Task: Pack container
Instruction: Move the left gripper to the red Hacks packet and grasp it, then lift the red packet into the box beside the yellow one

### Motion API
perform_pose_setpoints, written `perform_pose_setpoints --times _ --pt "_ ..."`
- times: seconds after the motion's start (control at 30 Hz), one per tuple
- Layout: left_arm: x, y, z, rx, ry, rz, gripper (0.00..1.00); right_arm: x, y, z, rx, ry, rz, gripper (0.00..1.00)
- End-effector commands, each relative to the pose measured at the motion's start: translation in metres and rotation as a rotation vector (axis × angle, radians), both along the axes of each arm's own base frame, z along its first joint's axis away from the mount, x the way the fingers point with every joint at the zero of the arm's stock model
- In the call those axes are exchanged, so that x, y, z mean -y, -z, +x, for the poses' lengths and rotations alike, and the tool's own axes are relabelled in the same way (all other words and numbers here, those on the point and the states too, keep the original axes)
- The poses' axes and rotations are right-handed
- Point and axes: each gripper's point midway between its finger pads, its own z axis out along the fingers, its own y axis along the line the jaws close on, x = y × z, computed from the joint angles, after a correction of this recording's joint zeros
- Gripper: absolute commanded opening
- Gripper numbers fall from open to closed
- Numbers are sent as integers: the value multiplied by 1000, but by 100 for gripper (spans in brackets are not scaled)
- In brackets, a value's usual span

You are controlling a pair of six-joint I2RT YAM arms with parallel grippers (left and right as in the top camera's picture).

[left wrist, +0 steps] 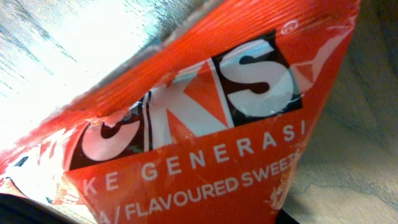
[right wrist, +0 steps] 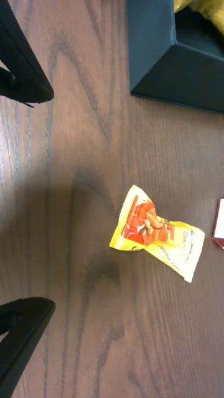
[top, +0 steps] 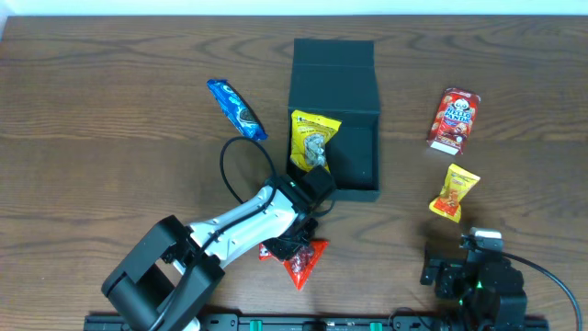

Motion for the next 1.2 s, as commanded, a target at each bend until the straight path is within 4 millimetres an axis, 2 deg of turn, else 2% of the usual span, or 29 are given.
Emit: perform_pose_setpoints --times 0.0,0.1,0.3,0.43,0.77,0.83,1.03,1.17 --pt "-3 10 -2 -16 -1 21 34 2 1 -1 -3 5 -7 99" --pt "-3 10 -2 -17 -1 20 33 2 1 -1 -3 5 -7 99" --pt "-2 10 -3 -21 -1 16 25 2 1 -1 -3 6 -7 99" --pt "-2 10 -3 -20 -1 16 24 2 1 -1 -3 5 -7 99" --pt "-2 9 -3 -19 0 13 11 2 1 -1 -3 5 -7 99" --pt "0 7 -2 -14 4 9 6 2 1 -1 -3 6 -7 99" --pt "5 -9 2 37 57 -25 6 2 1 -1 -3 6 -7 99" --pt "-4 -36 10 119 103 24 6 2 1 -1 -3 6 -7 99"
